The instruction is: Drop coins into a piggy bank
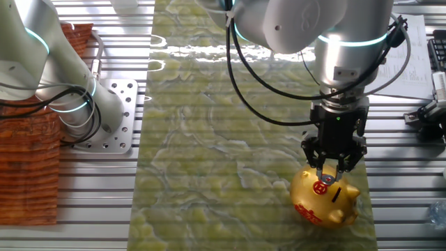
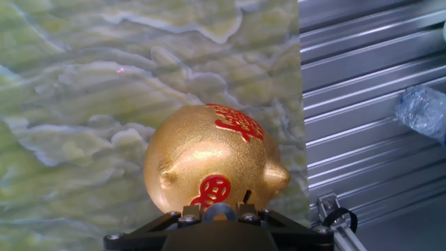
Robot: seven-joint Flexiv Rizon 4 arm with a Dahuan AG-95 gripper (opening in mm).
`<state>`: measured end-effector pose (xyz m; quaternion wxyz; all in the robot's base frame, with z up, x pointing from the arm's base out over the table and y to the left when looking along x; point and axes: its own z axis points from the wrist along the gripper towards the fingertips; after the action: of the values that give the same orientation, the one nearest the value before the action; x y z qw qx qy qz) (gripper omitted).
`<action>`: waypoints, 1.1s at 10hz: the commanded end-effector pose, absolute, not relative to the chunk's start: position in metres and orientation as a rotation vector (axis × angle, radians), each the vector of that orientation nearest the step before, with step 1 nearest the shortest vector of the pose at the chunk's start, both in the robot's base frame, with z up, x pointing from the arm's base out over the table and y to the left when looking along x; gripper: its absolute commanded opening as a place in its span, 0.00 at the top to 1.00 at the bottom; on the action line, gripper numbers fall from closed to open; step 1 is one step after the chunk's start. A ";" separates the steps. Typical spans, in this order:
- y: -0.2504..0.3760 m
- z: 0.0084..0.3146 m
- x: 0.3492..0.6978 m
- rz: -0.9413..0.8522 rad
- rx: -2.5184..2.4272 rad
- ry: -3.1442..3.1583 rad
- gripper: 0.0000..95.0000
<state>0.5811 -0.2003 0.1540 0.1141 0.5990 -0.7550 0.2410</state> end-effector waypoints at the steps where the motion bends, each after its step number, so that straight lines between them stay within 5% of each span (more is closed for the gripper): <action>1: -0.200 0.155 0.581 0.729 1.766 -2.198 1.00; 11: -0.202 0.153 0.581 0.731 1.795 -2.159 1.00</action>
<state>0.5801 -0.2016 0.1535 0.1200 0.6145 -0.7385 0.2501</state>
